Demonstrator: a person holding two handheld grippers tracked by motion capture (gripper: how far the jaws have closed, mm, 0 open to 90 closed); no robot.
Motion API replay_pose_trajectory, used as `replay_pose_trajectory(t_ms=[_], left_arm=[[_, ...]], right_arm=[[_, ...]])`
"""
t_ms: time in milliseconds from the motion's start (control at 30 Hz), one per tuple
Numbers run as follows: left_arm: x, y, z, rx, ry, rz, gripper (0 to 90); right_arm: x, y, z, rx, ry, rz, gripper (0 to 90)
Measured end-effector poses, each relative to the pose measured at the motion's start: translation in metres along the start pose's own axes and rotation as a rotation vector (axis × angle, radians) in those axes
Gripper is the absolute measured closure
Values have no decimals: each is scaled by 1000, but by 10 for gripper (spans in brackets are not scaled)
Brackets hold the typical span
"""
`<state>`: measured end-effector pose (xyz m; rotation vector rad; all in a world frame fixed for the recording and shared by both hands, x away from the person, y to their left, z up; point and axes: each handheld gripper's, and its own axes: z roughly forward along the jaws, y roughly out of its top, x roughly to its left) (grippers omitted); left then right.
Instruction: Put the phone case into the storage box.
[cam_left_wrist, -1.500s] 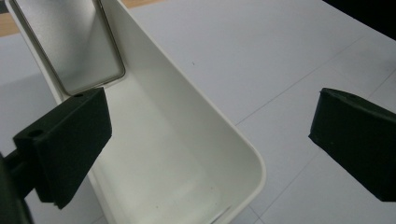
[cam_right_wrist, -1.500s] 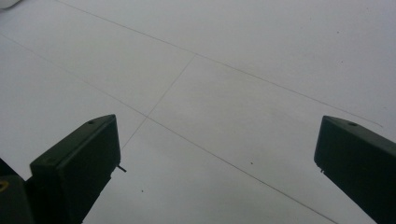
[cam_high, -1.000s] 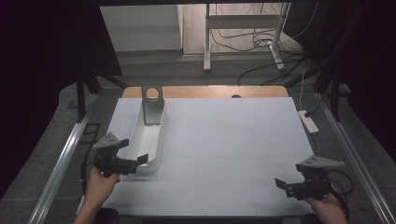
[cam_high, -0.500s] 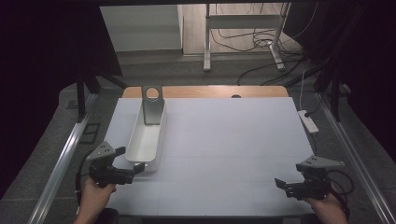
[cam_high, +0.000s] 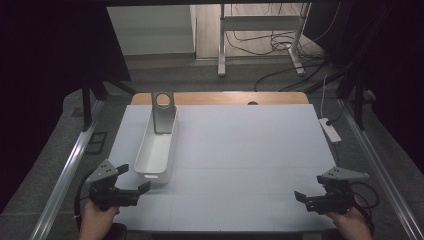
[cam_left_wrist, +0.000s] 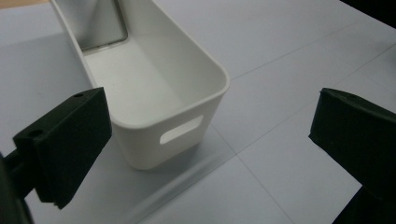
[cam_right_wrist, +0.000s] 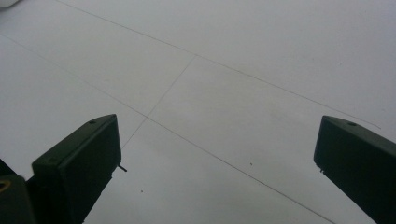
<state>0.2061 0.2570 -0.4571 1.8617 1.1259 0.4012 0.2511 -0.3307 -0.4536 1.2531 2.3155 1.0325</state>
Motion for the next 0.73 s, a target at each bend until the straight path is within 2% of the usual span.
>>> replay_pose_trajectory(t_ms=[333, 433, 733], left_arm=[[-3, -13, -4, 17, 46, -4, 0], [-4, -20, -2, 48, 64, 2, 0], [-2, -20, -3, 47, 58, -21, 0]], right_arm=[[0, 0, 0, -3, 0, -1, 11], [0, 0, 0, -2, 2, -1, 12], [0, 0, 0, 4, 4, -1, 8]])
